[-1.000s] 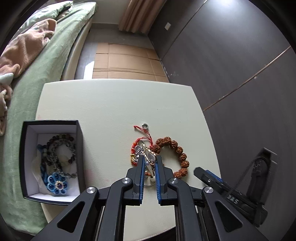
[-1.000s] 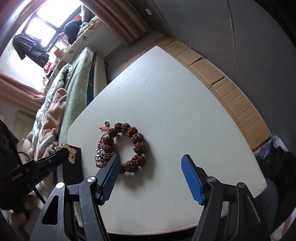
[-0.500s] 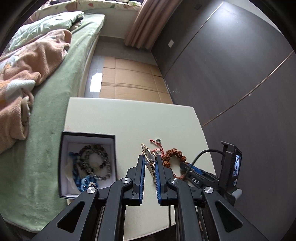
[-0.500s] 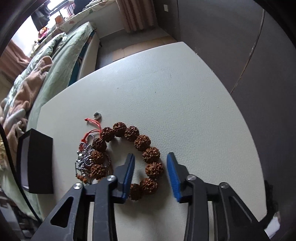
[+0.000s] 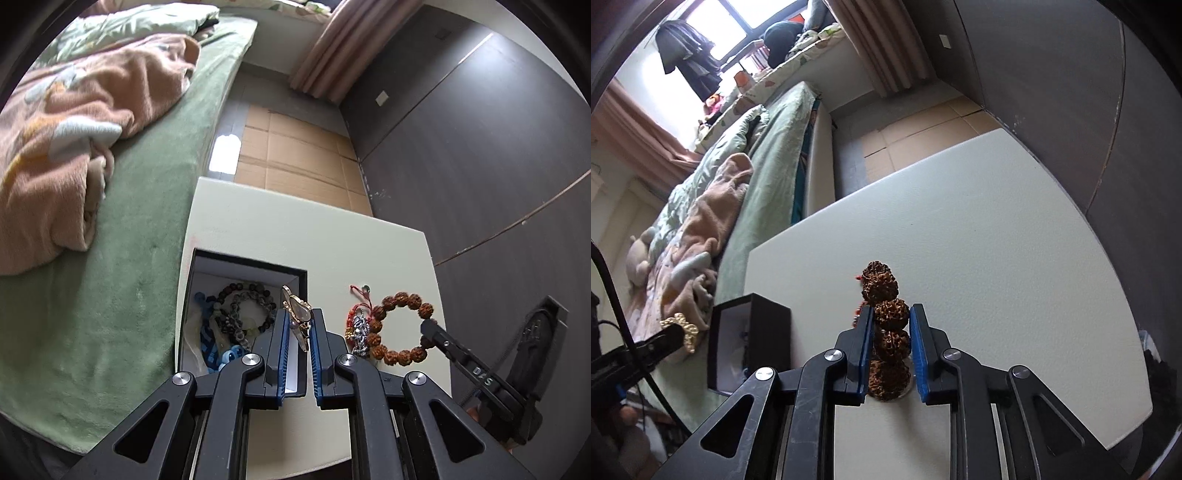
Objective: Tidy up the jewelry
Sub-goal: 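Carry the pendant toward the box with the left gripper while the right grasps the brown seed bracelet, then open the left gripper over the box while the right carries the seed bracelet in and releases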
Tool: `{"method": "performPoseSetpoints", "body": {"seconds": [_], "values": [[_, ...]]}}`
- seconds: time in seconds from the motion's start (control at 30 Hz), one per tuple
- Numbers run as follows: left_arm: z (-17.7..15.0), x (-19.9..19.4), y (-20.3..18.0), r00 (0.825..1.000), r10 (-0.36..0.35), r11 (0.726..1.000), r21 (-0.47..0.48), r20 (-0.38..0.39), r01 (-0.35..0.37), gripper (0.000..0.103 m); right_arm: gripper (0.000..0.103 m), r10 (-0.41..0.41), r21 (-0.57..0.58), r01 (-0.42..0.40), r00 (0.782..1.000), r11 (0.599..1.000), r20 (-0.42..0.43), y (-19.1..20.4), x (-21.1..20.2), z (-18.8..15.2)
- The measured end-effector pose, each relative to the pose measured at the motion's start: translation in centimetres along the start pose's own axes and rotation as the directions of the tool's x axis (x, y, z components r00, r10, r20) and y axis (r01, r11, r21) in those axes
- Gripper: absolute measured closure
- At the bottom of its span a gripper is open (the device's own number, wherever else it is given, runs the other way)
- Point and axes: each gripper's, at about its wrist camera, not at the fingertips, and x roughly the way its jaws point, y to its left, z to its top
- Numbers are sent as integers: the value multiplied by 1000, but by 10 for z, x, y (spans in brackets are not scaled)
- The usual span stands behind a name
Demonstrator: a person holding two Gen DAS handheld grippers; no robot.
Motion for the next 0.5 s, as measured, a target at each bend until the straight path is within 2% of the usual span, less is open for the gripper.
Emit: {"method": "performPoseSetpoints", "body": {"seconds": [0.03,0.07,0.1,0.13,0.17,0.2,0.27,0.37,0.5], "values": [[0,2,3,1000,4,1000,-9,-14,-5,90,82,14,-7,-14,1000,1000,4,6,-4,1],[0,5,5,1000,1,1000,-17,-25,-2,82,82,25,-16,-25,1000,1000,8,11,-7,1],[0,6,7,1000,-2,1000,-22,-30,2,62,82,35,-21,-35,999,999,10,16,-9,1],[0,6,9,1000,0,1000,-25,-30,-1,48,82,47,-28,-47,999,999,12,22,-12,2],[-1,5,12,1000,4,999,-35,-24,-5,25,82,55,-34,-55,998,998,14,27,-12,4],[-1,3,15,1000,3,999,-49,-11,-3,19,82,66,-41,-65,998,997,18,33,-15,4],[-2,-2,23,1000,-7,997,-74,14,8,19,82,86,-49,-85,996,995,20,42,-18,5],[-3,-5,33,1000,-16,995,-100,11,17,19,82,115,-65,-113,993,991,23,58,-21,8],[-7,-13,45,1000,5,994,-109,26,-2,17,82,152,-86,-150,988,985,17,79,-22,9]]}}
